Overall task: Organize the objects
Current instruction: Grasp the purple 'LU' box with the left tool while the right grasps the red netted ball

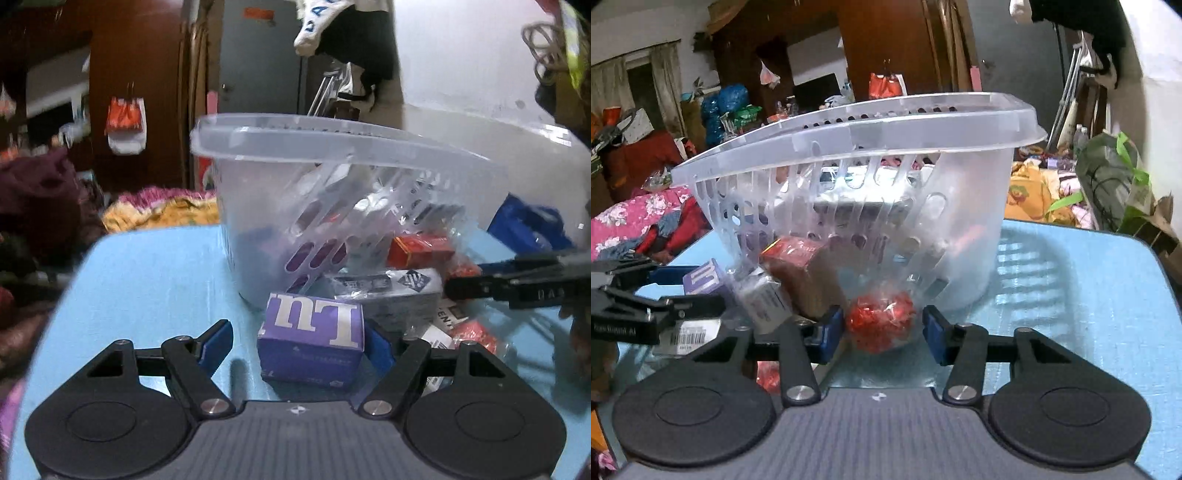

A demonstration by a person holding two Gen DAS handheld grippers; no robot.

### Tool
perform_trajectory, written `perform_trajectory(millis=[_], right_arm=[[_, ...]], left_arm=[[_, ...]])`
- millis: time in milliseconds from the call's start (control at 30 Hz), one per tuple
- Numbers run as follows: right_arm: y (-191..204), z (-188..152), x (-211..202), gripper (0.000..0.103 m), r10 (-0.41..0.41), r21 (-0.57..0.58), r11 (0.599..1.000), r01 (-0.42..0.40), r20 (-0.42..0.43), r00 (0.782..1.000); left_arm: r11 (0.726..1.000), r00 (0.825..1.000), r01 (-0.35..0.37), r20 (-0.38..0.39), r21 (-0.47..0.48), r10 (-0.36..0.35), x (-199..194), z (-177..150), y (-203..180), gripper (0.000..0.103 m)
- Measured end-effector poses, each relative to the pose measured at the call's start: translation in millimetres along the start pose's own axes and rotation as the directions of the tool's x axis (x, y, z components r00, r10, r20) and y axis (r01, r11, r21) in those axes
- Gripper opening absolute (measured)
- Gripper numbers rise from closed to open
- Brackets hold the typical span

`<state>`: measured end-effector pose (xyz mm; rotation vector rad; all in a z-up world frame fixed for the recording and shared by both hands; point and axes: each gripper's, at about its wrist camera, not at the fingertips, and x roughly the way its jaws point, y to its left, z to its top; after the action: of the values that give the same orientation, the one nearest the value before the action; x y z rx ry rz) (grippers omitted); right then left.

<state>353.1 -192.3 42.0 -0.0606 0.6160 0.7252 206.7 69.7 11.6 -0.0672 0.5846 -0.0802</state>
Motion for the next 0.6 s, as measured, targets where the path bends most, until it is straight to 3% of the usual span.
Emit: perform_trajectory(millis=[33,100,267,467,600], right_arm=[[0.3,-1.4,-1.9,0.05,-0.007,-0.002,1.0,0.007,0.007,1.0],[2.1,-5.3,-5.4,0.05,-0.019,-0.02,1.0,0.02,0.022,1.0],[6.0,-8.3,-15.9,0.049,-0.026,-0.043,0.999,0.029,0.067,0.997],[5.2,-9.5,-26.9,0.049,-0.023,-0.024,0.999,0.027,0.162,0.987],[1.2,-8.9,-32.0,0.048,-0.008,-0.009,1.0,0.01,0.209,0.978]], left_arm=[[1.0,1.0,0.016,-0.006,-0.012,-0.017,0.4,0.1,2.3,0.077],[0.999,0.999,0.039,0.001,-0.028,-0.039,0.5,0.1,5.4,0.058],[0.997,0.996,0.038,0.078,-0.068,-0.032,-10.3,-3.2,12.4,0.058],[0.981,0.978,0.135,0.176,-0.136,-0.11,-17.2,-5.8,28.3,0.058],[0.98,0.96,0.172,0.239,-0.099,-0.145,-24.3,-9.0,24.6,0.058]])
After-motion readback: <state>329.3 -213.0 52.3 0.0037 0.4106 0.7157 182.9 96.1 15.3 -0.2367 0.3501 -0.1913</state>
